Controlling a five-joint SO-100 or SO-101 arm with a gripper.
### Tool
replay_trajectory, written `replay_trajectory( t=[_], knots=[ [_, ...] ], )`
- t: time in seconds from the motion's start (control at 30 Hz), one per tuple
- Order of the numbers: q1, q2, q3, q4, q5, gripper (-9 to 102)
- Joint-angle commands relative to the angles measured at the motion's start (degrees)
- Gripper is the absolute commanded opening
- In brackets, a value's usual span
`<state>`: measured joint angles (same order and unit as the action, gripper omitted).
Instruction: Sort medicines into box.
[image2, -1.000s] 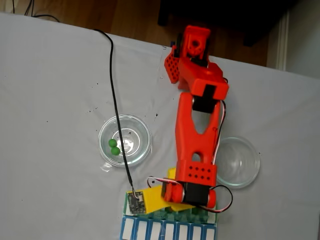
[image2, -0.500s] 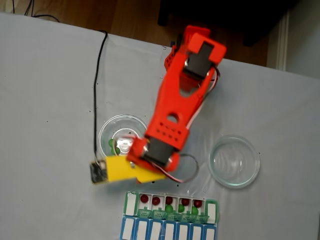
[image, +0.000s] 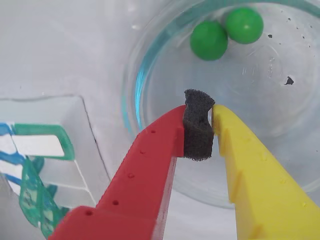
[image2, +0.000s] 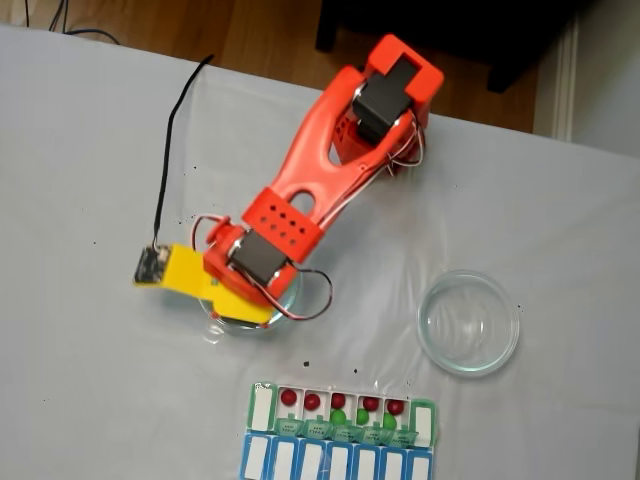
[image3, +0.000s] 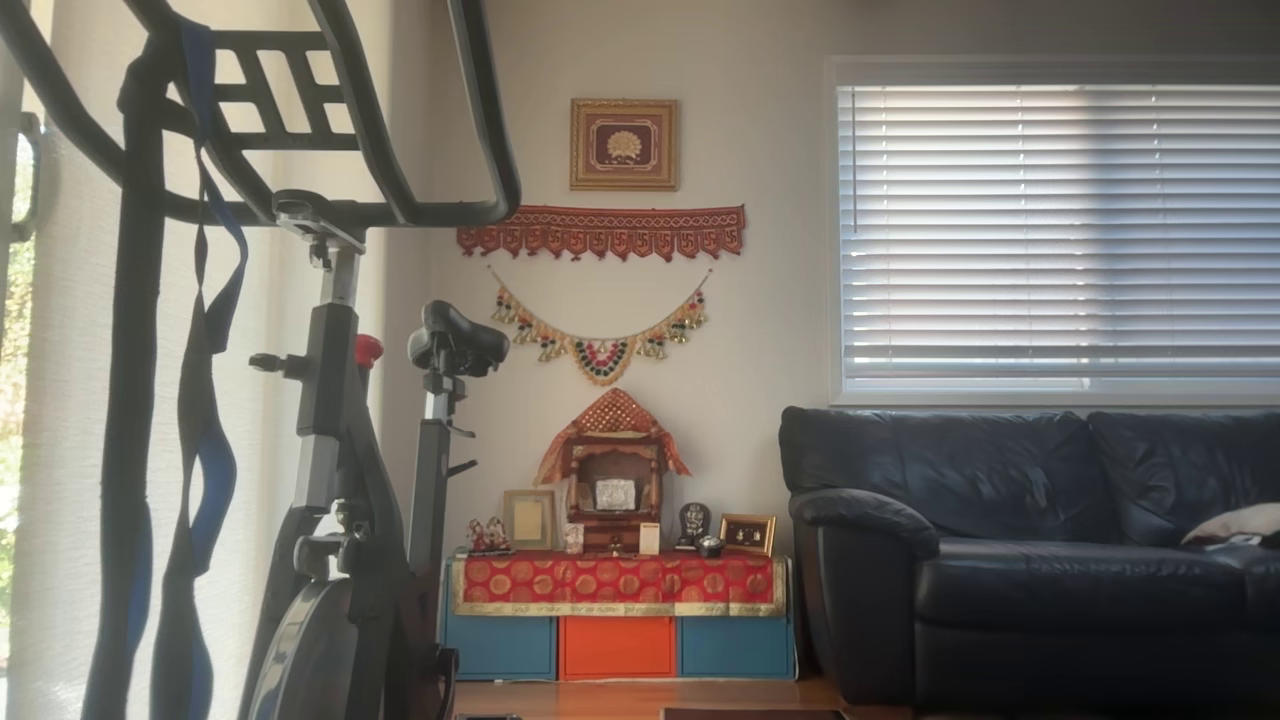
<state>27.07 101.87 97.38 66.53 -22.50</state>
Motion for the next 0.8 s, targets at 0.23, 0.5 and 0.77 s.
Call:
replay_trajectory(
  t=[0.23, 0.5, 0.77],
  knots=[
    [3.69, 8.26, 0.97, -4.22, 7.47, 1],
    [4.75, 8.26, 1.76, -3.69, 11.69, 1],
    [4.75, 5.10, -1.58, 2.99, 16.00, 1]
  ],
)
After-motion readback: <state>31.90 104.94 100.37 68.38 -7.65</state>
